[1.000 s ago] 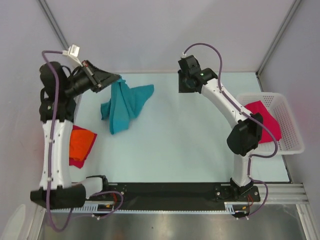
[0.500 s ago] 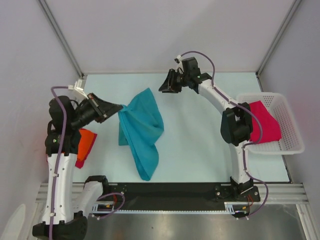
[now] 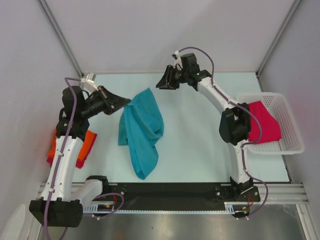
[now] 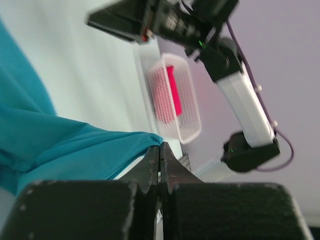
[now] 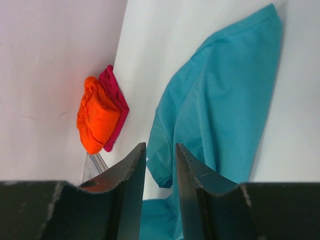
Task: Fold and stack the t-shirts
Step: Flatten out the tshirt
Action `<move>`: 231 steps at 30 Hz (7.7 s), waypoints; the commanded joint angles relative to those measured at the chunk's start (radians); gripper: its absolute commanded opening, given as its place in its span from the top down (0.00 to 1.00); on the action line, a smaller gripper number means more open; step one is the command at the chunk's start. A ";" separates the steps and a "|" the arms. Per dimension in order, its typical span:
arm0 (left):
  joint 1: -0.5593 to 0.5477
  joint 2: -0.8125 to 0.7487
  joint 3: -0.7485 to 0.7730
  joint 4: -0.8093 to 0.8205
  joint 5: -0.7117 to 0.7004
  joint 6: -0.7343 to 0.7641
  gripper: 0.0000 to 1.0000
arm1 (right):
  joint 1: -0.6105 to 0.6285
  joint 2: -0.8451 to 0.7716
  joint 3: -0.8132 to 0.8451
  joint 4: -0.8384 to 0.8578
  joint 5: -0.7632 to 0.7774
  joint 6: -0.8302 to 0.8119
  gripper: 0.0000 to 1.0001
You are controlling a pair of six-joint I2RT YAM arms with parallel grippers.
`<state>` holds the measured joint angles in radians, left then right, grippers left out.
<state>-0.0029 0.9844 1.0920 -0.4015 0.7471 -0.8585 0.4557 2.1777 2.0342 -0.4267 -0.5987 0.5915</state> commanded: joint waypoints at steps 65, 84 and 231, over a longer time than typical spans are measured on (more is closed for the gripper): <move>-0.370 -0.165 -0.041 -0.053 -0.115 0.269 1.00 | 0.361 0.395 0.358 -0.484 0.505 -0.283 1.00; -0.341 -0.130 -0.069 -0.088 -0.166 0.294 1.00 | -0.069 0.051 0.425 -0.486 0.519 -0.227 1.00; 0.411 0.091 0.204 -0.257 -0.038 0.202 1.00 | 0.363 0.426 0.386 -0.317 0.194 -0.071 0.57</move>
<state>0.4023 1.0889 1.2968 -0.6960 0.6922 -0.6548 0.8227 2.6259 2.3909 -0.7296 -0.4271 0.5312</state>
